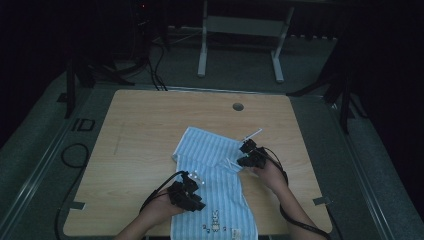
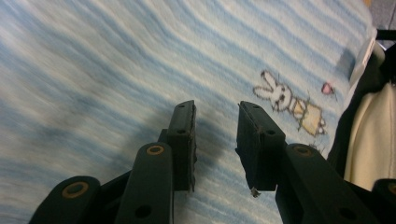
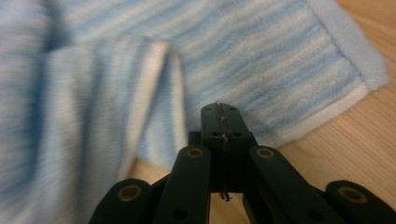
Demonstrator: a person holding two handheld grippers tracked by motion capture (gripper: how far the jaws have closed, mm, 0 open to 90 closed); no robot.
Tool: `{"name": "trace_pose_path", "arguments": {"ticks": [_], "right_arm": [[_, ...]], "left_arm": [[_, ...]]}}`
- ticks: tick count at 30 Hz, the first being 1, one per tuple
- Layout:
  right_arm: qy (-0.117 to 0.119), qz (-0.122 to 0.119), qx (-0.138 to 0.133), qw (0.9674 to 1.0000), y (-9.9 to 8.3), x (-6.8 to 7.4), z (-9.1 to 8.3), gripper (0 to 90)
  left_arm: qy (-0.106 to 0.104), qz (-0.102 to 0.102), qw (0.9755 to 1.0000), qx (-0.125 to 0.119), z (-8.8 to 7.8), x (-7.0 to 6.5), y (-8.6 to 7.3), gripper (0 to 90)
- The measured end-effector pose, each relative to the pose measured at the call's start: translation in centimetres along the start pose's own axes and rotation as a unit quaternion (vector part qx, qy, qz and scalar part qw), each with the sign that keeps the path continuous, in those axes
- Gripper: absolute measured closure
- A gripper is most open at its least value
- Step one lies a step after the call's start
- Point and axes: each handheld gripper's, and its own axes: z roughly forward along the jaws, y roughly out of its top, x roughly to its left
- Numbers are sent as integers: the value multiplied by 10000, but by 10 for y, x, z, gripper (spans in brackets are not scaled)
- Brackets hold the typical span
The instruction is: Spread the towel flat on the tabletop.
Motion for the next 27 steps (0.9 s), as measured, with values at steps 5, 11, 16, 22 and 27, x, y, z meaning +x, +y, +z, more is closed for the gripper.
{"name": "trace_pose_path", "arguments": {"ticks": [5, 11, 16, 22, 27], "right_arm": [[-139, 91, 25, 9999, 10, -16, 3, 898], [-95, 386, 62, 9992, 23, -40, 6, 898], [-199, 439, 125, 9988, 35, -52, 10, 897], [-385, 495, 211, 9978, 50, -68, 14, 897], [-477, 531, 190, 9973, 60, -80, 18, 885]], "left_arm": [[-78, -47, 10000, -10, 0, 2, -4, 669], [-163, -15, 9999, -23, 2, 1, -4, 668], [-220, 8, 9998, -15, 3, -1, -4, 669], [-284, 86, 9996, 18, 6, -6, -2, 668], [-423, 155, 9990, 40, 10, -10, 2, 667]]}}
